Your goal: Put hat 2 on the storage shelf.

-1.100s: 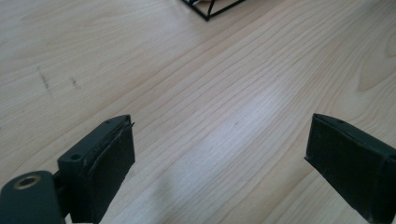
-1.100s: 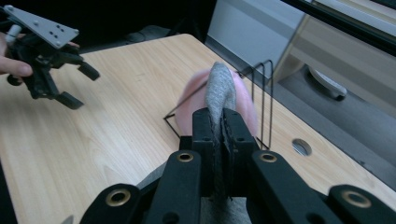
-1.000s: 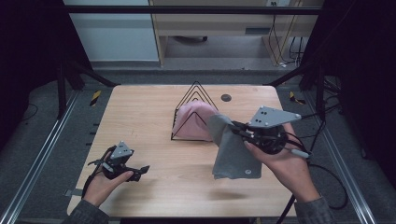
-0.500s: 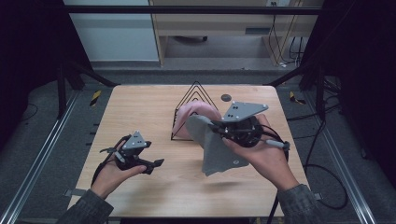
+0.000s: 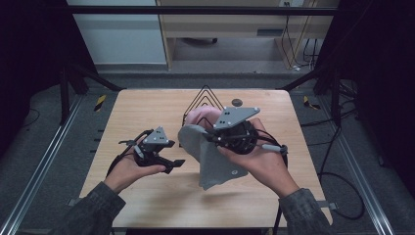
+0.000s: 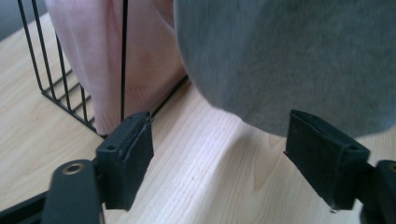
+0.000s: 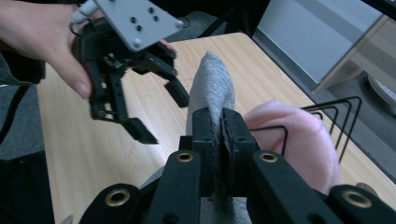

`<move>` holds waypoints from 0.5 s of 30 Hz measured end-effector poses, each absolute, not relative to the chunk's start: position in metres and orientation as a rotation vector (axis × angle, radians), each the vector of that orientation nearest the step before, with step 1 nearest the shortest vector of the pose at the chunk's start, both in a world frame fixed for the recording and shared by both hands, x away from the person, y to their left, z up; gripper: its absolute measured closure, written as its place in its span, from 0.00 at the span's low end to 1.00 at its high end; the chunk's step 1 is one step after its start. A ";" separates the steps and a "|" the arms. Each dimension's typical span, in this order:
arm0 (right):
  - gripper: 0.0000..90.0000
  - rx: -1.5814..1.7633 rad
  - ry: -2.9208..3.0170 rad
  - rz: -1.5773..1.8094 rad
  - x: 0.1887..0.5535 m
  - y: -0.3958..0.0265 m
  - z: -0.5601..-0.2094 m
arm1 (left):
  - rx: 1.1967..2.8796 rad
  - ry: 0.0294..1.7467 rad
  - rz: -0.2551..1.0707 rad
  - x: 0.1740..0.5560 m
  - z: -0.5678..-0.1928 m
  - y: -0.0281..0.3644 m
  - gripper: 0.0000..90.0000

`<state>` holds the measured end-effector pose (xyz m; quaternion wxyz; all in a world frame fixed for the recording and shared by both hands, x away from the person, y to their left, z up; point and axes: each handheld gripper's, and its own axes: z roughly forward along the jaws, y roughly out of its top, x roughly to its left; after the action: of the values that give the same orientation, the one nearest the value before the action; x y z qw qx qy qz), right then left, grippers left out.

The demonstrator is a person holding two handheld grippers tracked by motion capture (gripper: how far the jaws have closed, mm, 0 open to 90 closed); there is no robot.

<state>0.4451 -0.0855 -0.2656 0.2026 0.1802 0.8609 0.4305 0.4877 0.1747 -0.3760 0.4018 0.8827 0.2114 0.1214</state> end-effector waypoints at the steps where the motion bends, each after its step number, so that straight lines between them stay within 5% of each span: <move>1: 0.95 0.496 2.408 1.203 0.444 -0.084 -0.265 | 2.224 0.529 0.310 0.488 -0.375 0.174 0.29; 8: 0.95 0.488 2.419 1.205 0.442 -0.079 -0.268 | 2.207 0.506 0.317 0.493 -0.373 0.164 0.48; 15: 0.95 0.536 2.412 1.219 0.447 -0.088 -0.277 | 2.209 0.474 0.300 0.497 -0.372 0.149 0.91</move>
<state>0.4469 -0.0876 -0.2768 0.1921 0.1908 0.8592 0.4342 0.4970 0.1494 -0.3718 0.4180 0.8806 0.1889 0.1194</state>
